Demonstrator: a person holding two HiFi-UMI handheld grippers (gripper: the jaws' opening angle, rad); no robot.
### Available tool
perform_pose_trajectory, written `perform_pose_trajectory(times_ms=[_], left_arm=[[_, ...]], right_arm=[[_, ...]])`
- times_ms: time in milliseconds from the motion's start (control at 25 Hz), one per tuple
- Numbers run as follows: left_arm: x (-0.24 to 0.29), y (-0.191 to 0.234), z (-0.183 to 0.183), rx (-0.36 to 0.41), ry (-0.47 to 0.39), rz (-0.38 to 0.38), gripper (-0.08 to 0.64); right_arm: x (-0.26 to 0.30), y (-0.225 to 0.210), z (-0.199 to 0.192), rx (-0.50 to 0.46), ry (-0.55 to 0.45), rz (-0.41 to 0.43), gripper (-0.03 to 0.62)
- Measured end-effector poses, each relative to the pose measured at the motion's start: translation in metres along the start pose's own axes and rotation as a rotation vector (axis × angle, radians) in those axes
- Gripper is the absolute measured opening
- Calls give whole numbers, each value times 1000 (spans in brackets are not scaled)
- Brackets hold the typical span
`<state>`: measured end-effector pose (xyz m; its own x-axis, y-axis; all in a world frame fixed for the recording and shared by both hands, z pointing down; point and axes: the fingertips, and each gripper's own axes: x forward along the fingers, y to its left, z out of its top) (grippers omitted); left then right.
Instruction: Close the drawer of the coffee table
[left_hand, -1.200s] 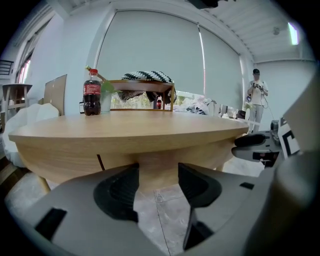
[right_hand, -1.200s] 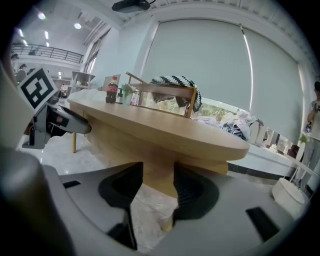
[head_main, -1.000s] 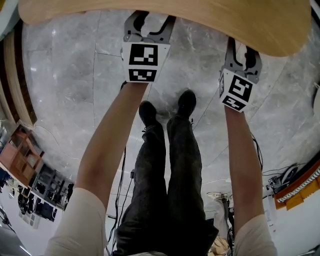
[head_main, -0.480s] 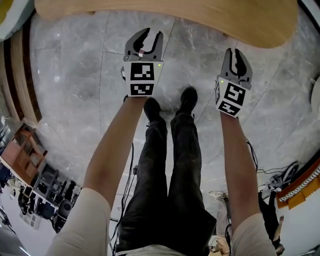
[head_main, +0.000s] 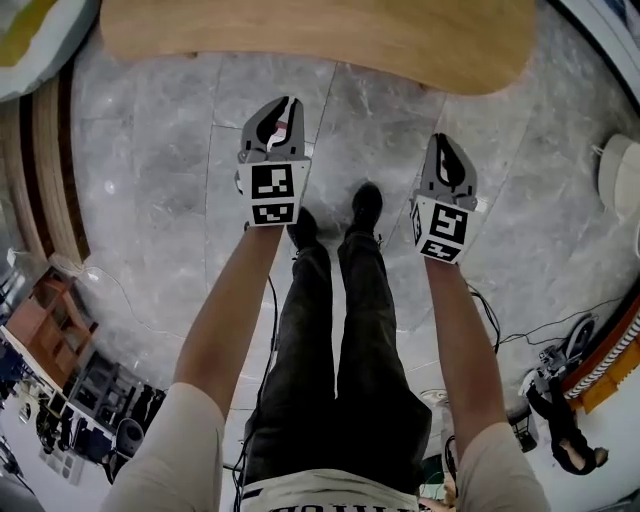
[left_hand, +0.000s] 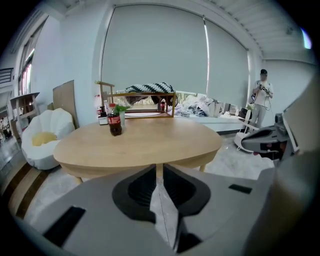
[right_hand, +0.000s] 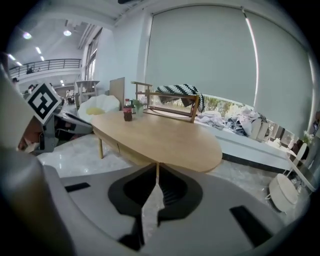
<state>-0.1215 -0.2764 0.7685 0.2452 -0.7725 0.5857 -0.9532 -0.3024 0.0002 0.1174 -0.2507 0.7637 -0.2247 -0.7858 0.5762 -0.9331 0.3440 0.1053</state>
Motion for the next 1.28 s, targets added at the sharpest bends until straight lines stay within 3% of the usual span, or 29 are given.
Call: perform_pose_trajectory(times_ms=[480, 800, 1080, 1280], left_arm=[[-112, -18, 106, 1, -70, -36, 25], [-209, -26, 166, 54, -84, -66, 21], [-282, -22, 200, -44, -90, -115, 20], [-327, -18, 222, -32, -107, -158, 20]], right_arm=[[-104, 2, 90, 23, -58, 26, 18], [-186, -8, 162, 59, -103, 28, 18], [-250, 9, 204, 57, -116, 111, 18], [-293, 12, 231, 73, -140, 80, 18]])
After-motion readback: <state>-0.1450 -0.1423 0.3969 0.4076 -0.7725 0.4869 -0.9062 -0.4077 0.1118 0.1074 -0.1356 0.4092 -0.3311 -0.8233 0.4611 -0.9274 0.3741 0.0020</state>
